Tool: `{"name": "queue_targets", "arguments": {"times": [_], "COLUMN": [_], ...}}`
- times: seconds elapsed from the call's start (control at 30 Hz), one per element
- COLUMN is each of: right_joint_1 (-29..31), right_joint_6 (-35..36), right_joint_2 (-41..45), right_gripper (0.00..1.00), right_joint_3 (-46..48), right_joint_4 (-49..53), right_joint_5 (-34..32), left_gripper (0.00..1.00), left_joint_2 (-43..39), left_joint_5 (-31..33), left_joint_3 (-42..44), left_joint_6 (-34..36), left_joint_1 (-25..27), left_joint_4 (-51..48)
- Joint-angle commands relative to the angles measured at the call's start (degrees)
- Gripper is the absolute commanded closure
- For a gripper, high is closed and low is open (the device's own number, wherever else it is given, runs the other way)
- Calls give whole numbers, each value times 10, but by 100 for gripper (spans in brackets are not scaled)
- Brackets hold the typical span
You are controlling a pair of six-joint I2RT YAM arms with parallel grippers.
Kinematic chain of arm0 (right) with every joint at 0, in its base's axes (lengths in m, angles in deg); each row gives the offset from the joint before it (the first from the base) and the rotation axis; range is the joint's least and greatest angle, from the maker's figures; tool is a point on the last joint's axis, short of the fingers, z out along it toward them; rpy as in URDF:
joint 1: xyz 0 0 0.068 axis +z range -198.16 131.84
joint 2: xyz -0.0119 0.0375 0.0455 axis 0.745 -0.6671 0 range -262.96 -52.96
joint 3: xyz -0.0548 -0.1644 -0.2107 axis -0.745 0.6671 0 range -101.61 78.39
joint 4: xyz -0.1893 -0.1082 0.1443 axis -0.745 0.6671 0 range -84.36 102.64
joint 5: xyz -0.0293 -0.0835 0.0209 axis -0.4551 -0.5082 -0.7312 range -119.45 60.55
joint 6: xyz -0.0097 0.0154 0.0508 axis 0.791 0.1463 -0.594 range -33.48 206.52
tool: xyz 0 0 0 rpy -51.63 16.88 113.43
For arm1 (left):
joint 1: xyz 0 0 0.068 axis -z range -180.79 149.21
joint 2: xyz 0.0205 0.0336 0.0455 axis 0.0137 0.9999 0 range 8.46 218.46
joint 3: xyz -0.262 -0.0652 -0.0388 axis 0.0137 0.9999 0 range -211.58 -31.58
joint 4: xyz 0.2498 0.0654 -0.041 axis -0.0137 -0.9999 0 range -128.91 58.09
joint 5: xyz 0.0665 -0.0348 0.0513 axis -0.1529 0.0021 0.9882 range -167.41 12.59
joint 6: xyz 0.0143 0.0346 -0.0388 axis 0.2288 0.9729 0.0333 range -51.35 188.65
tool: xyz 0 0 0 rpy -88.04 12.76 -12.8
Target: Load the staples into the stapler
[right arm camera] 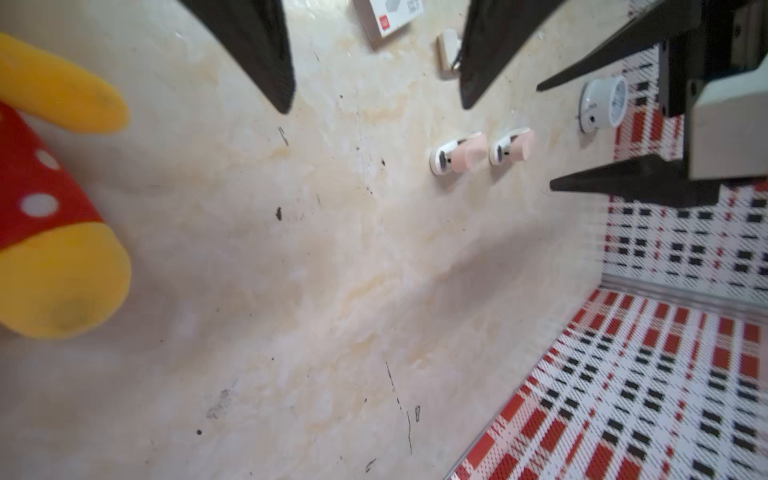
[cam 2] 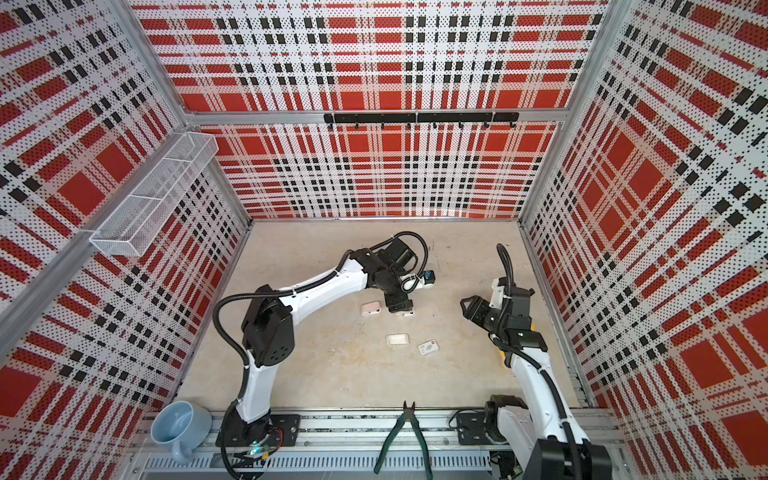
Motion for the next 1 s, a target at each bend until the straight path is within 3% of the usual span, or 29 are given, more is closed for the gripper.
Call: {"name": "queue_targets", "arguments": {"times": [0.0, 0.03, 0.1, 0.13, 0.43, 0.57, 0.73, 0.87, 0.97], "right_joint_1": [-2, -1, -1, -1, 1, 6, 8, 9, 13], "right_joint_6": [46, 53, 66, 74, 132, 171, 231, 242, 248], "right_joint_2": [-37, -52, -83, -100, -176, -164, -182, -205, -242], "right_gripper": [5, 0, 0, 0, 0, 0, 0, 0, 0], "right_joint_3": [-29, -32, -44, -50, -38, 8, 124, 122, 126], "right_joint_4": [-112, -121, -135, -143, -261, -338, -569, -592, -665], "right_joint_5": [-9, -17, -36, -45, -117, -203, -235, -216, -200], "left_gripper": [22, 22, 21, 0, 0, 0, 0, 0, 0], "left_joint_2": [-55, -65, -85, -99, -217, -263, -322, -374, -413], "left_joint_5": [-42, -53, -77, -86, -87, -79, -78, -70, -27], "left_joint_3": [18, 24, 42, 59, 244, 329, 471, 601, 689], "left_joint_6": [-37, -48, -70, -80, -134, -158, -222, -254, -263], "left_joint_1": [-44, -59, -91, -110, -246, -304, -380, -424, -442], "left_joint_4": [0, 0, 6, 18, 157, 231, 404, 577, 700]}}
